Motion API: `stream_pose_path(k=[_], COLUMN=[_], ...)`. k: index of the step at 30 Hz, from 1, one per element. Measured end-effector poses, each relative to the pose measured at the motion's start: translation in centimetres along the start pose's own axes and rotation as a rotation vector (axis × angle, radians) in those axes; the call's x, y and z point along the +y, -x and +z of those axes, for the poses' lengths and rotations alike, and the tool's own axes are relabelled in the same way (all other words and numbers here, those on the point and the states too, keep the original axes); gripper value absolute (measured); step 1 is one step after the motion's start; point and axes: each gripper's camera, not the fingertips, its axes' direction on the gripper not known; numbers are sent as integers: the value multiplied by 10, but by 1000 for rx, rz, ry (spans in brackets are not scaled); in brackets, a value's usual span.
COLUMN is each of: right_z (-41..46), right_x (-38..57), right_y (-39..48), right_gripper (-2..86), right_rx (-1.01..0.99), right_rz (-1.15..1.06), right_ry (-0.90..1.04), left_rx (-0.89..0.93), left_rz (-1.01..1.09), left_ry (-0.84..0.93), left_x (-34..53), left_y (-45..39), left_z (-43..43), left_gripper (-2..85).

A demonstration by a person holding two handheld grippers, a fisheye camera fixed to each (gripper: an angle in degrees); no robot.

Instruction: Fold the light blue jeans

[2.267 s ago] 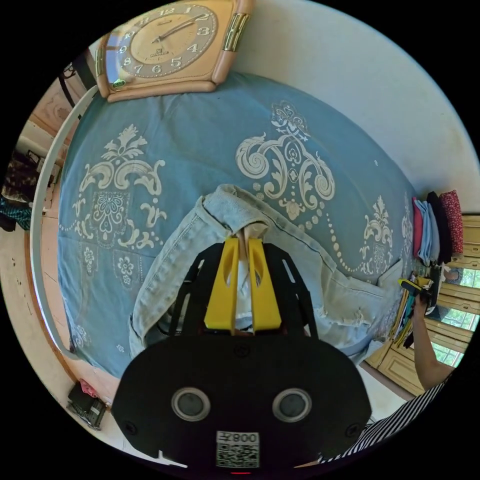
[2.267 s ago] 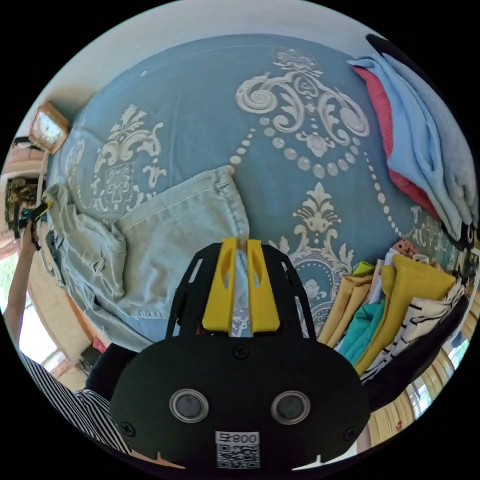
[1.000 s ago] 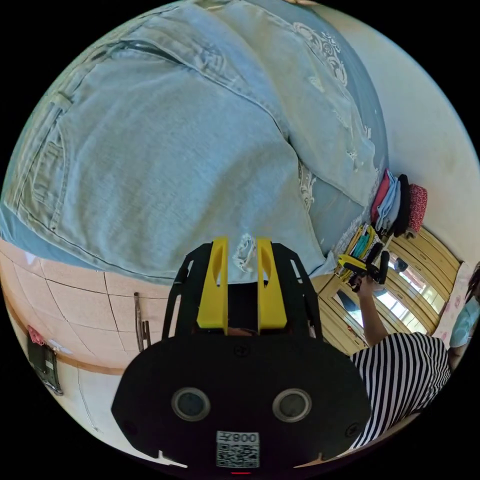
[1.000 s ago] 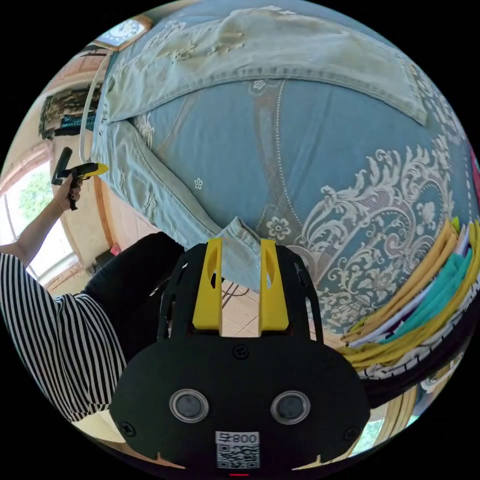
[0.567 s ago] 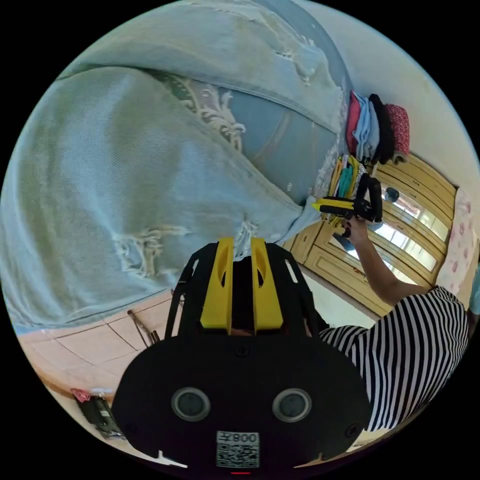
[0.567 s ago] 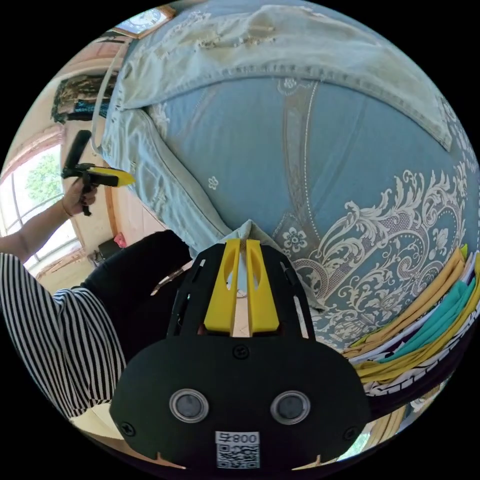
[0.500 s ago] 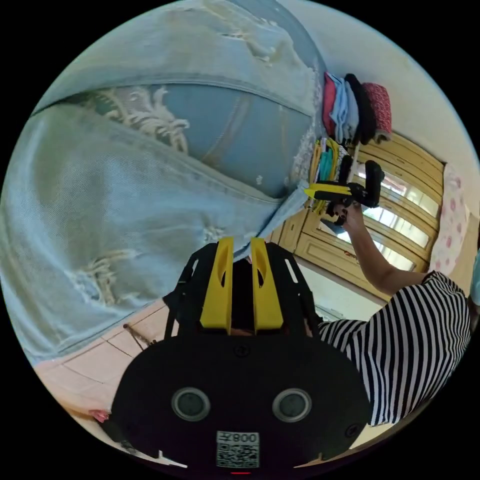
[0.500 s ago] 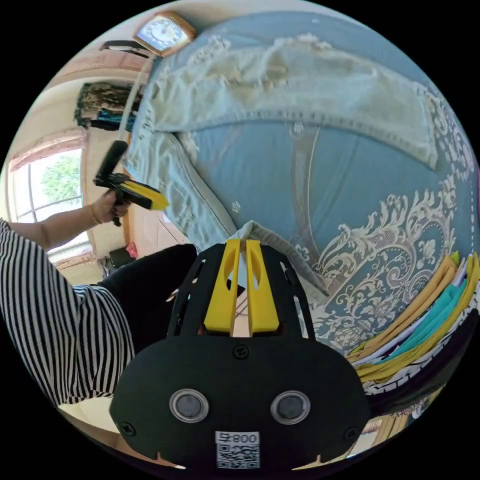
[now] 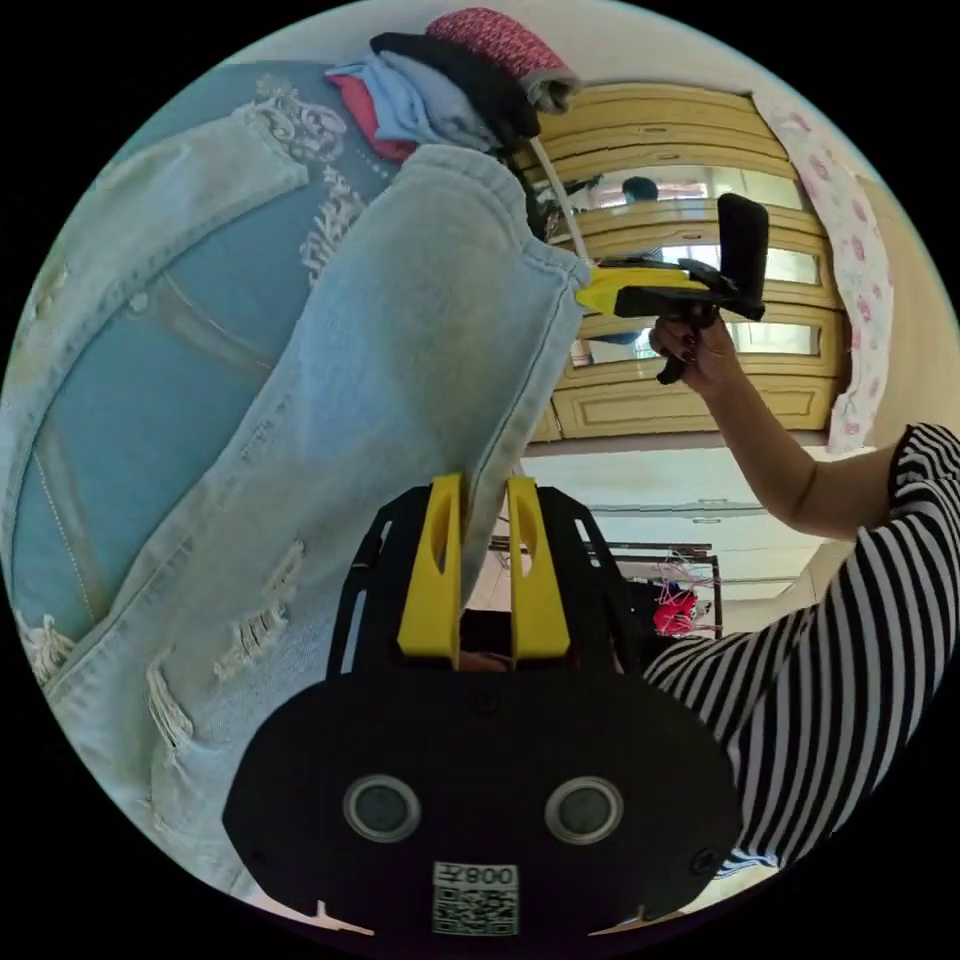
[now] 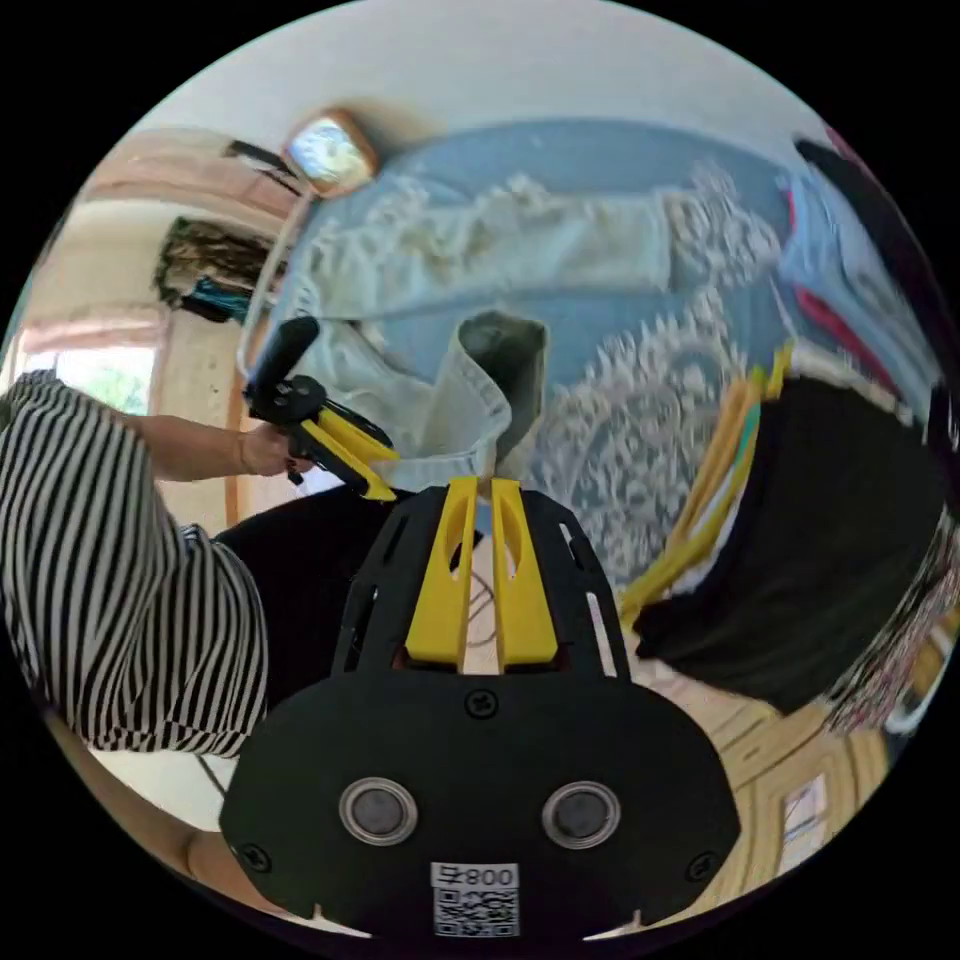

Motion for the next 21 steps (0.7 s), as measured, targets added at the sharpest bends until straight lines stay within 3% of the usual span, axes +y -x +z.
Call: stream_pose_path(k=[2, 5, 9, 14, 17, 21], right_z=[61, 88, 86, 90, 100, 110], right_x=[34, 63, 48, 9, -4, -10], right_y=[-42, -60, -46, -38, -38, -32], right_gripper=[16, 25, 102, 112, 105, 61], right_rx=[-72, -175, -99, 22, 89, 104], right_rz=[229, 422, 414, 389, 430, 469], right_ry=[186, 176, 110, 53, 90, 129], left_rx=[-30, -36, -89, -467, -702, -799], left_rz=[-67, -205, -208, -190, -111, -45], left_ry=[151, 257, 176, 63, 145, 256], left_x=[4, 22, 36, 23, 10, -1], left_y=[37, 71, 87, 121, 138, 152], left_z=[58, 95, 79, 25, 23, 41], left_gripper=[79, 81, 99, 122, 116, 68])
